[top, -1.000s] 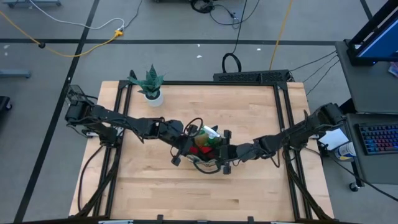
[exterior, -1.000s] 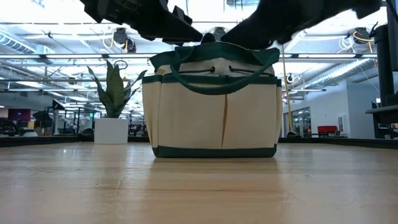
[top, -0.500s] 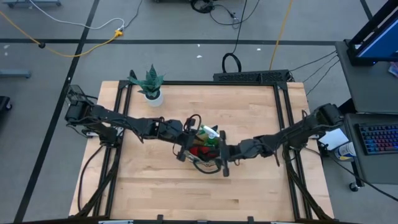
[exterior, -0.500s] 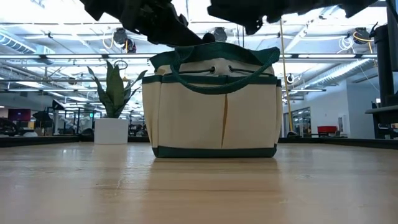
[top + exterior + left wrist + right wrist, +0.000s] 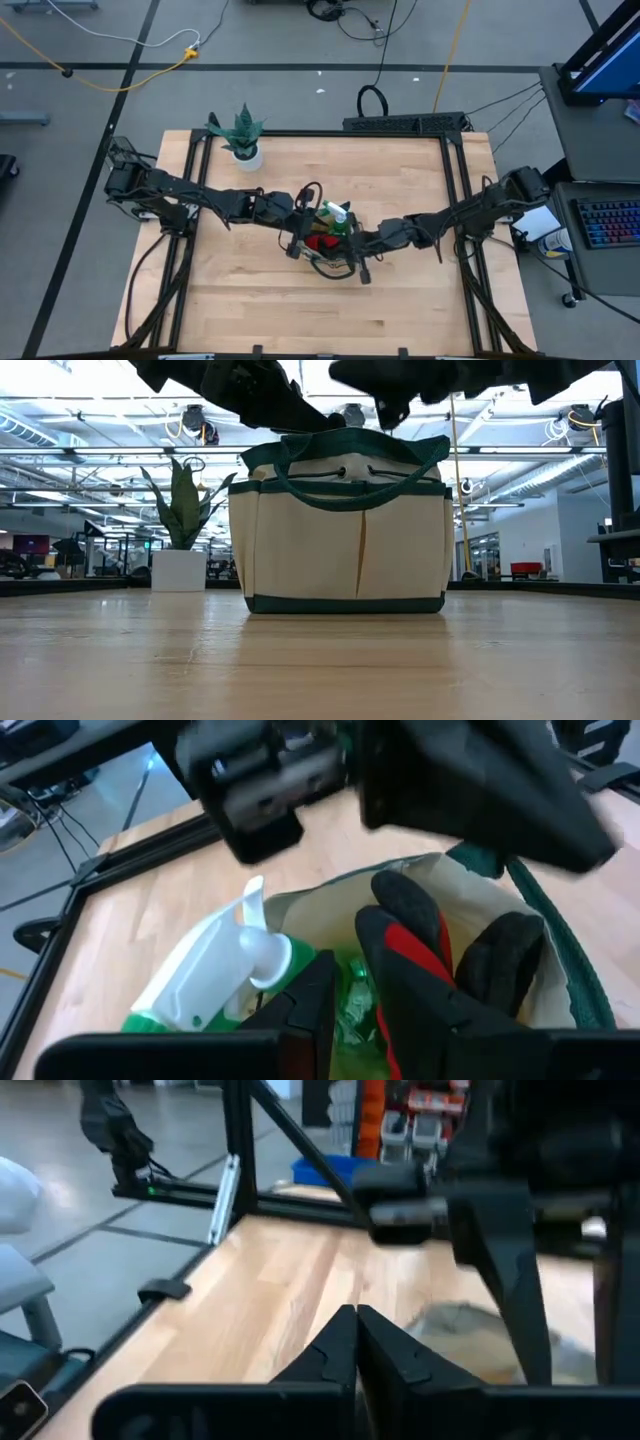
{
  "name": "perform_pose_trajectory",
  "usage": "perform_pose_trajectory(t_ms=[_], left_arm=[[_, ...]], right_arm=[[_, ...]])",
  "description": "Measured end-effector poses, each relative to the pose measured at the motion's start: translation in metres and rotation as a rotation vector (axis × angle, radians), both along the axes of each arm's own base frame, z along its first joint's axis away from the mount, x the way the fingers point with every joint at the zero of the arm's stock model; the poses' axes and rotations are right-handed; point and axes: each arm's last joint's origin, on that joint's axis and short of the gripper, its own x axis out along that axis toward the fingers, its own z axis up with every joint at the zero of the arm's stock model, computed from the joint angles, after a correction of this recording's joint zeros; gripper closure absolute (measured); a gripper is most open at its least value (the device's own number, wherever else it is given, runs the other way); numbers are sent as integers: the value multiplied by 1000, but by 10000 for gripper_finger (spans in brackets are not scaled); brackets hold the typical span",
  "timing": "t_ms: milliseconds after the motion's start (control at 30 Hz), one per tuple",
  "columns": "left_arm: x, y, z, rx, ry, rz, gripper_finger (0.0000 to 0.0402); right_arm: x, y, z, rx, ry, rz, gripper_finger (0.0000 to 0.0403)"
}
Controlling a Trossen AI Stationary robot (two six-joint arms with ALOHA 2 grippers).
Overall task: Pick & Place Garden tools in Gardening bag
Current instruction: Put the red gloves into the gardening bag
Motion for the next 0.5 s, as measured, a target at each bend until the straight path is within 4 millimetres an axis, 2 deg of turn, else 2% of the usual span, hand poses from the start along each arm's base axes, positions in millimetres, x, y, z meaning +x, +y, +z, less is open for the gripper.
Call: perform_pose_trajectory(t_ms=[367, 500], left_arm=[[1, 6, 2, -9, -18, 21, 316], [1, 8, 1, -23, -10, 35, 316]], right_arm=[[20, -1, -26, -8, 163, -31, 402], [19, -5, -30, -25, 238, -92, 403]])
